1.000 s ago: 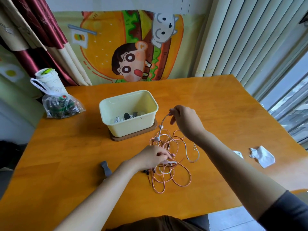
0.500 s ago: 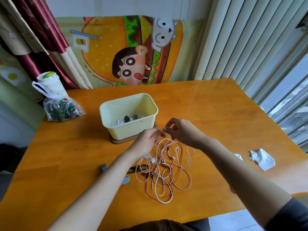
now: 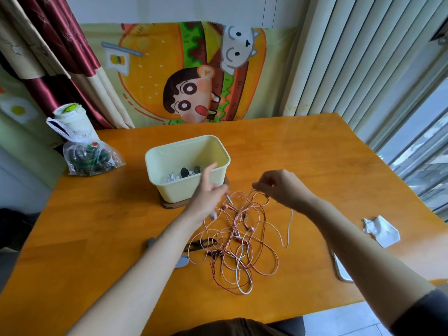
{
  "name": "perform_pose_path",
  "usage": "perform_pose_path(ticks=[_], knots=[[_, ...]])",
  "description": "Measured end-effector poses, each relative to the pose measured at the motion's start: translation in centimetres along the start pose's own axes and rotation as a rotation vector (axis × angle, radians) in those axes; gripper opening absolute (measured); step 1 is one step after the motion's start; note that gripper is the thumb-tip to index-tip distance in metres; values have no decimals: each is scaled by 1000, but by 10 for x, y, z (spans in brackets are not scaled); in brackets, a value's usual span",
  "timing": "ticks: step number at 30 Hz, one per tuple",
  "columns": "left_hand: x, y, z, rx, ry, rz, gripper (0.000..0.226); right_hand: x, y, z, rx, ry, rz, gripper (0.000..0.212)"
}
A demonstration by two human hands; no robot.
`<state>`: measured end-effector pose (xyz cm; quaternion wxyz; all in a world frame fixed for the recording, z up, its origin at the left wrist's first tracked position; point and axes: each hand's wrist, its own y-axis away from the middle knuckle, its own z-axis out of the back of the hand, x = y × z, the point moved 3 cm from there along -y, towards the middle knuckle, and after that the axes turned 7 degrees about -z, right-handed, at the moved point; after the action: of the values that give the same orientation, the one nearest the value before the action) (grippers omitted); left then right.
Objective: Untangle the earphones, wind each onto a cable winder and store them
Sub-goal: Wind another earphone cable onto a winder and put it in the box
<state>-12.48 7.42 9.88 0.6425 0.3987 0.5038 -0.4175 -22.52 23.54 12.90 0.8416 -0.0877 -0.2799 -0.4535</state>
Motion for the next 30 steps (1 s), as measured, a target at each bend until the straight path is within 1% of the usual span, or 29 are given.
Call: perform_pose_path(ticks=[1, 2, 3, 5, 8, 10, 12, 15, 17, 18, 20, 21, 22, 24, 25, 26, 28, 30], knots=[[-11, 2, -10, 97, -39, -63, 48, 11, 1, -4, 8, 8, 46, 23], [-17, 3, -19, 178, -91, -111, 43, 21, 1, -8, 8, 15, 84, 22], [-20, 4, -24, 223, -148, -146, 35, 27, 2, -10, 3, 21, 109, 21], [-20, 3, -21, 226, -245, -161, 27, 33, 2, -9, -9, -2, 117, 21], [-12, 3, -12, 196, -330, -154, 30, 33, 5, -9, 35, -82, 113, 21], [-10, 4, -6, 128, -324, -134, 32, 30, 7, -13, 108, -105, 108, 18], [-4, 0, 4, 23, -280, -75, 32, 21, 8, -18, 172, -117, 84, 15], [12, -6, 31, -213, -118, 96, 27, -6, 9, -22, 262, -118, -18, 17], [21, -7, 51, -349, -63, 162, 28, -32, 9, -21, 276, -130, -110, 22], [25, -6, 59, -399, -83, 174, 29, -44, 8, -20, 267, -147, -158, 23], [33, -4, 70, -439, -158, 180, 26, -62, 8, -16, 207, -179, -236, 25], [36, -4, 72, -418, -180, 172, 21, -65, 7, -13, 153, -181, -251, 25], [37, -4, 70, -375, -189, 167, 20, -64, 6, -9, 92, -172, -244, 24], [35, -3, 59, -251, -189, 151, 52, -49, 3, -3, -3, -118, -170, 24], [31, -3, 49, -185, -202, 126, 62, -37, 3, -2, -11, -86, -117, 23], [24, -3, 37, -120, -225, 80, 65, -23, 2, -3, 4, -61, -66, 22], [7, -2, 10, 47, -243, -35, 56, 4, 3, -7, 51, -43, 28, 21], [-5, 1, -13, 225, -206, -141, 32, 24, 4, -10, 67, -50, 107, 25]])
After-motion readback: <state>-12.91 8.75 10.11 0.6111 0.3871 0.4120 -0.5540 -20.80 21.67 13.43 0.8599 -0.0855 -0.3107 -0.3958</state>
